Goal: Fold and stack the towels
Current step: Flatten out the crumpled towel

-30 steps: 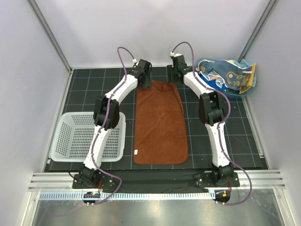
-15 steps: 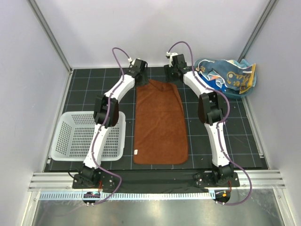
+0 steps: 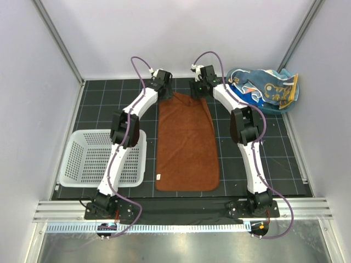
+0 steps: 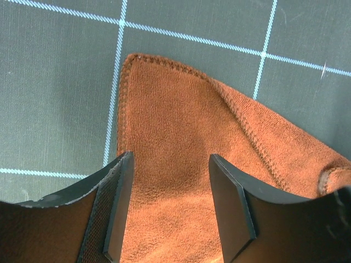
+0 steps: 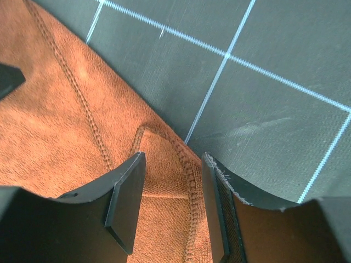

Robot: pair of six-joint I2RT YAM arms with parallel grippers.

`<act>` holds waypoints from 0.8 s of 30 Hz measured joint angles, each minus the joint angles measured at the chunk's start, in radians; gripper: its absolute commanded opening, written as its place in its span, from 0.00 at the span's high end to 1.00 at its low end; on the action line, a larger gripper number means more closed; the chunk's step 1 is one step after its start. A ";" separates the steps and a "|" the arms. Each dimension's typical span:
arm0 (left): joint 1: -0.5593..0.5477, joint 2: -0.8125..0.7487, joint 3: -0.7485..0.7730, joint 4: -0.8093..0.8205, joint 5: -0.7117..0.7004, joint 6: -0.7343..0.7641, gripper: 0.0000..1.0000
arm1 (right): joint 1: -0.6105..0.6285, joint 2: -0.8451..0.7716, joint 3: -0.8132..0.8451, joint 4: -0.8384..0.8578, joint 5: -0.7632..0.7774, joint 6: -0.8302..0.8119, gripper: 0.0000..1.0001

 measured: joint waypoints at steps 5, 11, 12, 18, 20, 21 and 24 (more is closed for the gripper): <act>0.000 0.011 0.006 0.011 0.000 0.000 0.39 | 0.000 0.011 0.000 -0.020 -0.013 -0.018 0.53; 0.000 0.013 0.008 0.014 0.000 0.000 0.39 | 0.000 0.036 0.015 -0.027 -0.017 -0.028 0.70; 0.000 0.013 0.008 0.014 0.000 0.000 0.39 | 0.000 0.039 0.015 -0.027 -0.014 -0.028 0.72; 0.000 0.013 0.008 0.016 0.000 0.000 0.39 | 0.000 0.041 0.014 -0.012 0.030 -0.019 0.84; 0.000 0.013 0.008 0.017 0.000 0.000 0.38 | 0.000 0.039 0.003 0.010 0.061 -0.006 0.87; 0.000 0.013 0.008 0.017 0.000 0.000 0.38 | 0.000 0.037 -0.002 0.018 0.077 0.003 0.88; 0.000 0.013 0.008 0.018 0.000 0.000 0.38 | -0.001 0.037 -0.013 0.043 0.130 0.033 0.90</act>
